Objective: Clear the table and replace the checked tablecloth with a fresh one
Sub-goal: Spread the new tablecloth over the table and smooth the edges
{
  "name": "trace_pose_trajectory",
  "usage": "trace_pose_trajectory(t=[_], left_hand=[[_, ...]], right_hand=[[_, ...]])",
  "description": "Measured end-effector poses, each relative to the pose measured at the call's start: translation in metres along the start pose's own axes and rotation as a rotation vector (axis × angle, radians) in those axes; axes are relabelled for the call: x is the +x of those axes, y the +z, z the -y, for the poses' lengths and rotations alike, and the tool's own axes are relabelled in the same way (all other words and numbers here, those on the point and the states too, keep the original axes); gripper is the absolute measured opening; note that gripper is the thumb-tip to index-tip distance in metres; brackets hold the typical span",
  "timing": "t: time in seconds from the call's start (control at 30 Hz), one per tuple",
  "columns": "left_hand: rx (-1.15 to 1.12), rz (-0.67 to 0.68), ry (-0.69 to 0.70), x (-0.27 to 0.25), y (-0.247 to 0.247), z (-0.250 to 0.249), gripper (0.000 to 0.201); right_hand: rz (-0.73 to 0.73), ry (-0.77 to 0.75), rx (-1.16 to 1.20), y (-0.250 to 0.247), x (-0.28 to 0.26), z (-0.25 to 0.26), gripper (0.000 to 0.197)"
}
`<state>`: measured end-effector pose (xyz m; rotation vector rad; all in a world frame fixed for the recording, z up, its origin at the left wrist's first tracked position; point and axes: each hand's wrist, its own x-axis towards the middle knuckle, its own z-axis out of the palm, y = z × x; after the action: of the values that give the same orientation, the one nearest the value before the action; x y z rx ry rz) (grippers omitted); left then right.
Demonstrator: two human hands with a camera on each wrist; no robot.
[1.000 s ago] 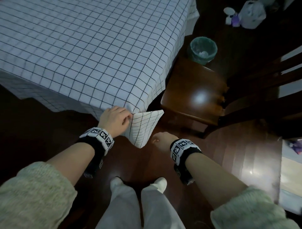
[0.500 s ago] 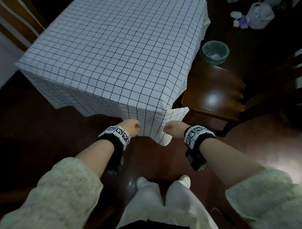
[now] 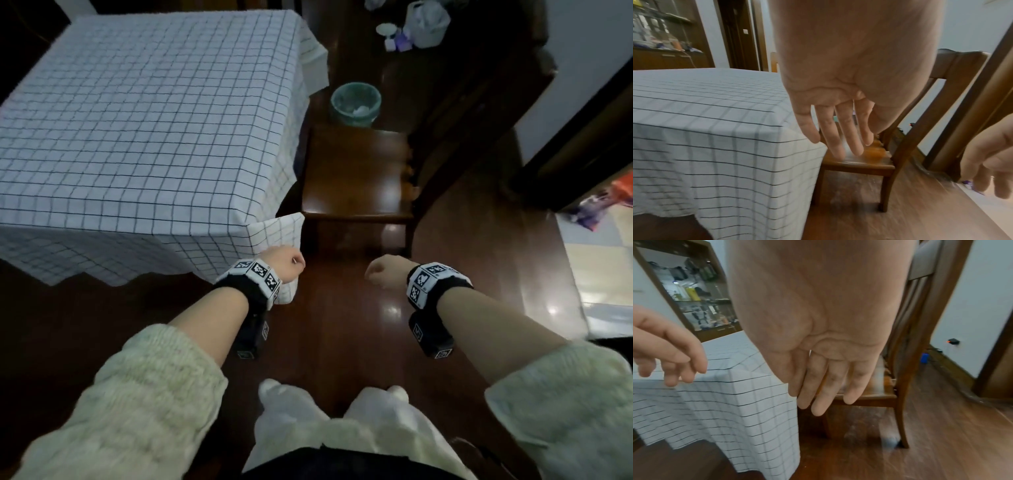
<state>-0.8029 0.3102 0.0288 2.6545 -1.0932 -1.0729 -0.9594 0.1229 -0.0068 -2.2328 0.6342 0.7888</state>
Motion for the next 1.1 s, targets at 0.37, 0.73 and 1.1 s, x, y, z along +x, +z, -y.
trace_pose_trajectory(t=[0.37, 0.73, 1.1], left_hand=[[0.106, 0.144, 0.218, 0.044, 0.063, -0.218, 0.023], [0.202, 0.295, 0.323, 0.138, 0.082, -0.353, 0.026], [0.193, 0.314, 0.308, 0.280, 0.061, -0.491, 0.027]], right_hand=[[-0.137, 0.175, 0.144, -0.041, -0.093, -0.190, 0.029], [-0.168, 0.283, 0.341, -0.094, -0.089, -0.310, 0.018], [-0.162, 0.337, 0.343, -0.243, -0.032, -0.417, 0.021]])
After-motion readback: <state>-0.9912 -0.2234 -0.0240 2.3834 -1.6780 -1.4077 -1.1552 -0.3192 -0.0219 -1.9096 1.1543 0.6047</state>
